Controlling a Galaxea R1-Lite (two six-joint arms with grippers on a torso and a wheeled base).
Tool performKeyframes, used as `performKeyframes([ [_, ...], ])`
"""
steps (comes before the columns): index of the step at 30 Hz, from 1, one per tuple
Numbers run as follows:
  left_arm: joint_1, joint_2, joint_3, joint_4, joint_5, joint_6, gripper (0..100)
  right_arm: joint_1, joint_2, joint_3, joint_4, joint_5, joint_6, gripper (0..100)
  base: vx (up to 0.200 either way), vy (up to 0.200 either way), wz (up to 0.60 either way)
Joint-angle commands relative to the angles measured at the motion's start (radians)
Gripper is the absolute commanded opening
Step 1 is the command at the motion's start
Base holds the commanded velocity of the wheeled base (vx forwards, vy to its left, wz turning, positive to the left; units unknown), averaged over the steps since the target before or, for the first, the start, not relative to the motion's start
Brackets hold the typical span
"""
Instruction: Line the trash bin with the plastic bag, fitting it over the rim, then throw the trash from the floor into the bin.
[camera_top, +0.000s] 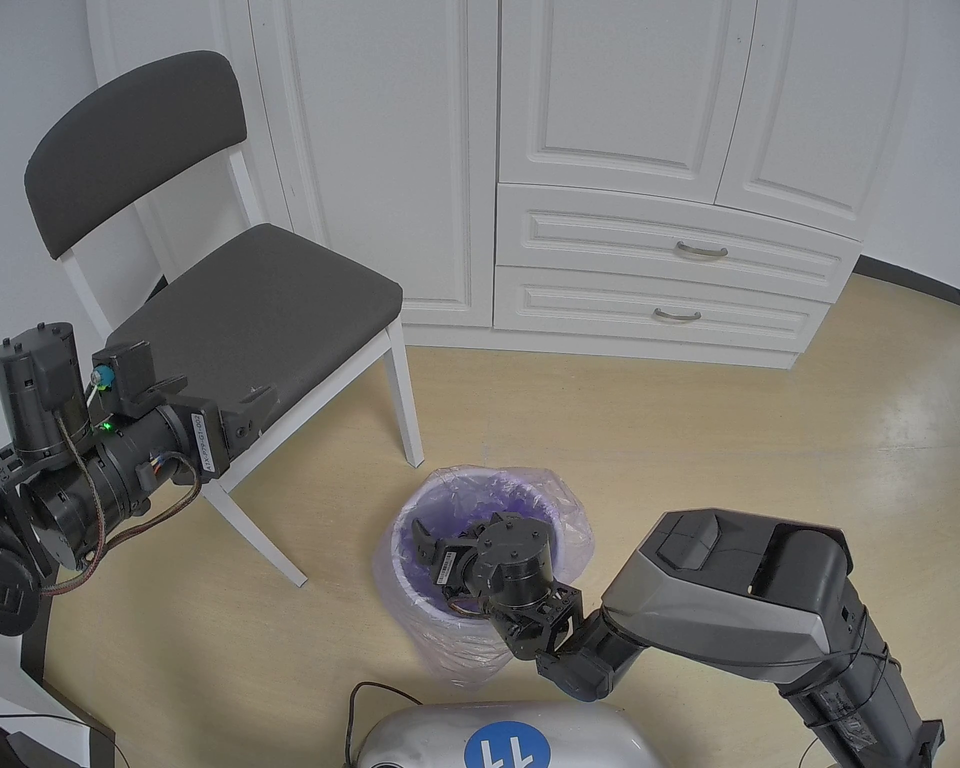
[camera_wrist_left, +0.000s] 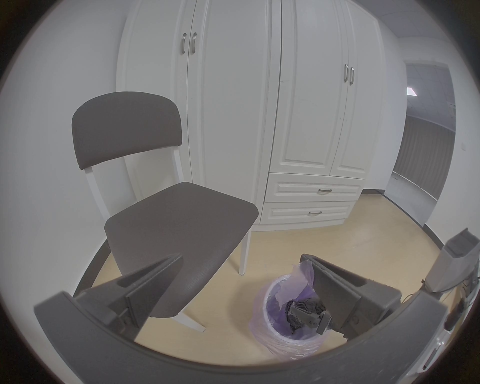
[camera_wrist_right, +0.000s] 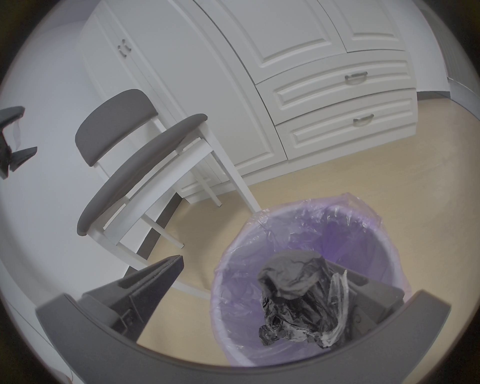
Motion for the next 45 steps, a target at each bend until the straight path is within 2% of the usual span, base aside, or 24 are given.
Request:
performKeyframes([
  [1,0.000,0.001,0.000,0.001,0.001,0.000,100,0.013,0.046,0.021,-0.089,-0.017,-0.096,100,0.000,0.000,0.00],
  [5,-0.001,0.002,0.000,-0.001,0.001,0.000,100,0.017,0.157,0.002,-0.225,-0.026,-0.243,100,0.000,0.000,0.00],
  [6,-0.001,0.002,0.000,-0.001,0.001,0.000,100,0.017,0.157,0.002,-0.225,-0.026,-0.243,100,0.000,0.000,0.00],
  [7,-0.001,0.004,0.000,-0.001,0.001,0.000,100,0.013,0.166,-0.005,-0.259,-0.023,-0.278,100,0.000,0.000,0.00],
  [13,0.000,0.008,0.000,-0.001,0.001,0.000,100,0.000,0.164,-0.018,-0.219,-0.019,-0.277,100,0.000,0.000,0.00],
  [16,-0.001,0.008,0.000,-0.001,0.001,0.000,100,-0.017,0.161,-0.059,-0.112,-0.014,-0.238,100,0.000,0.000,0.00],
  [18,-0.001,0.008,0.000,0.001,0.001,0.000,100,-0.019,0.160,-0.064,-0.101,-0.013,-0.234,100,0.000,0.000,0.00],
  [19,-0.003,0.011,0.002,-0.001,0.001,0.000,100,-0.028,0.157,-0.116,0.000,-0.003,-0.168,100,0.000,0.000,0.00],
  [20,-0.003,0.013,0.002,-0.001,0.001,0.000,100,-0.028,0.154,-0.134,0.026,0.001,-0.142,100,0.000,0.000,0.00],
  [23,-0.003,0.019,0.000,-0.001,0.001,0.000,100,-0.039,0.140,-0.151,0.080,0.017,-0.103,100,0.000,0.000,0.00],
  [27,-0.003,0.037,0.002,-0.001,0.001,0.011,100,-0.057,0.095,-0.180,0.192,0.043,-0.007,100,0.000,0.000,0.00],
  [35,-0.001,0.040,0.011,-0.032,0.001,0.011,100,-0.077,0.002,-0.386,0.640,0.072,0.332,100,0.000,0.000,0.00],
  [39,0.000,0.043,0.012,-0.042,0.001,0.012,100,-0.088,0.009,-0.476,0.762,0.060,0.383,100,0.000,0.000,0.00],
  [43,0.000,0.042,0.012,-0.041,0.001,0.011,100,-0.089,-0.001,-0.470,0.767,0.046,0.377,100,0.000,0.000,0.00],
  [45,0.000,0.042,0.012,-0.041,0.001,0.011,100,-0.085,-0.011,-0.455,0.765,0.012,0.351,100,0.000,0.000,0.00],
])
